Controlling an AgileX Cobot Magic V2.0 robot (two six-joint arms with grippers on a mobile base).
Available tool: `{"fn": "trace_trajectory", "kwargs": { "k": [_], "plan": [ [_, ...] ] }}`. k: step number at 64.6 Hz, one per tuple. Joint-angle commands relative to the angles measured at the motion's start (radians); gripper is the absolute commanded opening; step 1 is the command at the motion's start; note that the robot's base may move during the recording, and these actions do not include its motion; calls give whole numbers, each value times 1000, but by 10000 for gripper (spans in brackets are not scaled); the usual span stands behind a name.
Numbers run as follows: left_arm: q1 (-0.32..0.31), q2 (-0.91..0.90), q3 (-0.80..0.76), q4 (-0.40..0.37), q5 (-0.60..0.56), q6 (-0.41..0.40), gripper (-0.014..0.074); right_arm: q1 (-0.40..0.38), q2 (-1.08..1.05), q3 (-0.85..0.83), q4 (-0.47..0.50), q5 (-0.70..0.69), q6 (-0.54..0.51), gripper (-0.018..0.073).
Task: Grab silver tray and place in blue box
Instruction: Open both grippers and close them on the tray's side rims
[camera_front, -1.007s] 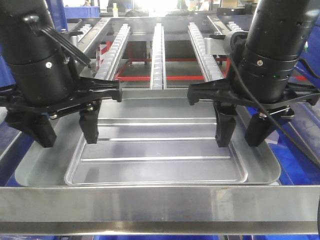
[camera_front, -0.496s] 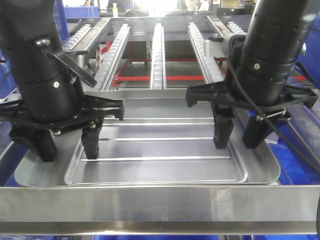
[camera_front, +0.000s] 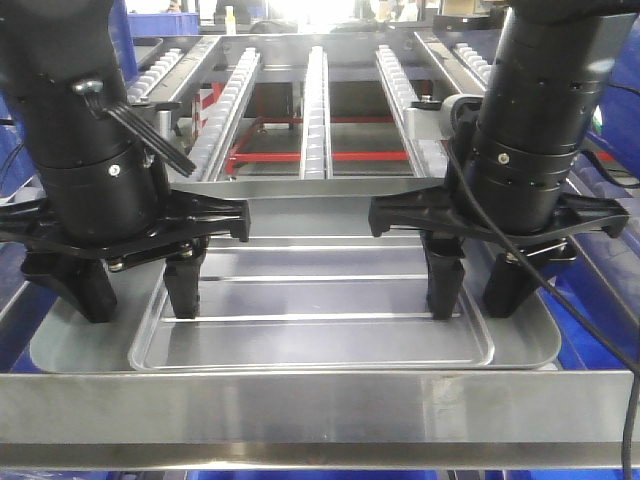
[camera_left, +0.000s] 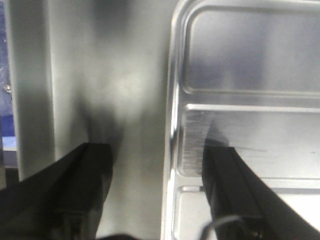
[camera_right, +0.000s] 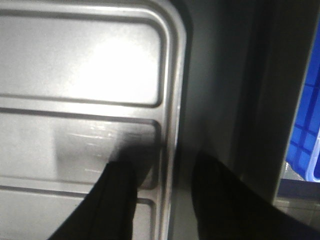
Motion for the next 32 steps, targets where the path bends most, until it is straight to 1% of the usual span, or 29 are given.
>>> {"fn": "trace_trajectory", "kwargs": {
  "k": [1,27,29,32],
  "plan": [
    [-7,-39,-28,17,-23,-12,316,1,-35,-26,-4,-29,3,394],
    [-7,-39,-28,17,-23,-12,314,1,-35,-26,-4,-29,3,391],
    [-7,-39,-28,17,-23,-12,307,1,-35,-26,-4,-29,3,385],
    [-7,-39,-28,17,-23,-12,279,1,-35,-26,-4,-29,3,353]
  ]
}}
